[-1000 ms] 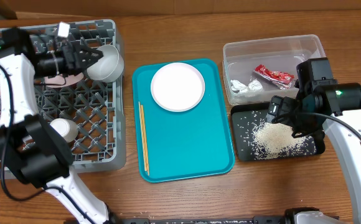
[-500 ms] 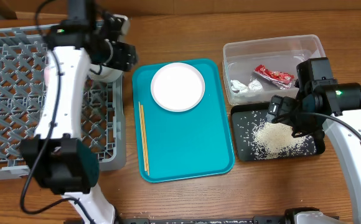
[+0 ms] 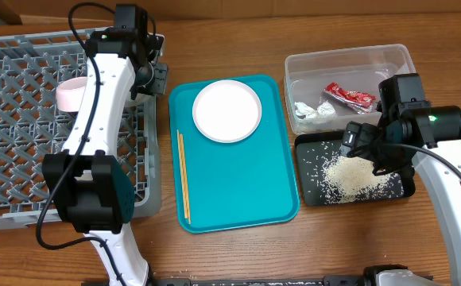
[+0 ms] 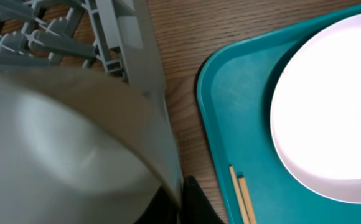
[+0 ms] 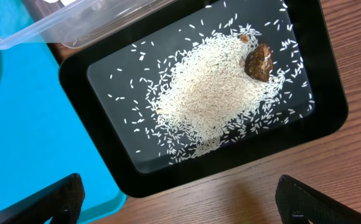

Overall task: Sort waste into correct bins and load items into the dishwasher
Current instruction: 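Set the grey bowl in the rack and open the left gripper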

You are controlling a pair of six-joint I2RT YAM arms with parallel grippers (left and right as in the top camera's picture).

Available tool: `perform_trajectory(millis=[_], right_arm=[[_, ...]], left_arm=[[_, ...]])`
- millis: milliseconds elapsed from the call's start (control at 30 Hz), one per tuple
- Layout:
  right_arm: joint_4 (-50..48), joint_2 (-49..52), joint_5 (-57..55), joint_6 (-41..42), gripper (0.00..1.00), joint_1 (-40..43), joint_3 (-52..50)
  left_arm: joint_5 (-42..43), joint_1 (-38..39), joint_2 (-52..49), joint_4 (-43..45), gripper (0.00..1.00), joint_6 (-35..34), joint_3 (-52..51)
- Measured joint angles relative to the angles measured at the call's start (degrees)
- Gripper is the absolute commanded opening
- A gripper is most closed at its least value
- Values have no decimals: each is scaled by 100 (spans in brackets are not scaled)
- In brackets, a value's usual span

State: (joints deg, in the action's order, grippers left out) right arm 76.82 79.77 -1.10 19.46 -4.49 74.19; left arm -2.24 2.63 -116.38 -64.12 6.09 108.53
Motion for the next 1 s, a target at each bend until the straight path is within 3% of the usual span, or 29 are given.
perform_trajectory(millis=[200,333,667,1000], right_arm=[[20,0,2,0,100,0,0],[22,0,2,0,100,0,0],[31,0,2,0,100,0,0],[33,0,7,-2,100,0,0]], left_arm=[[280,-24,0,0,4,4,2],[992,-168,13,-15,4,107,184],[4470,-1401,186,114,4,1093,715],[6994,-2492,-284,116,4,1561,750]])
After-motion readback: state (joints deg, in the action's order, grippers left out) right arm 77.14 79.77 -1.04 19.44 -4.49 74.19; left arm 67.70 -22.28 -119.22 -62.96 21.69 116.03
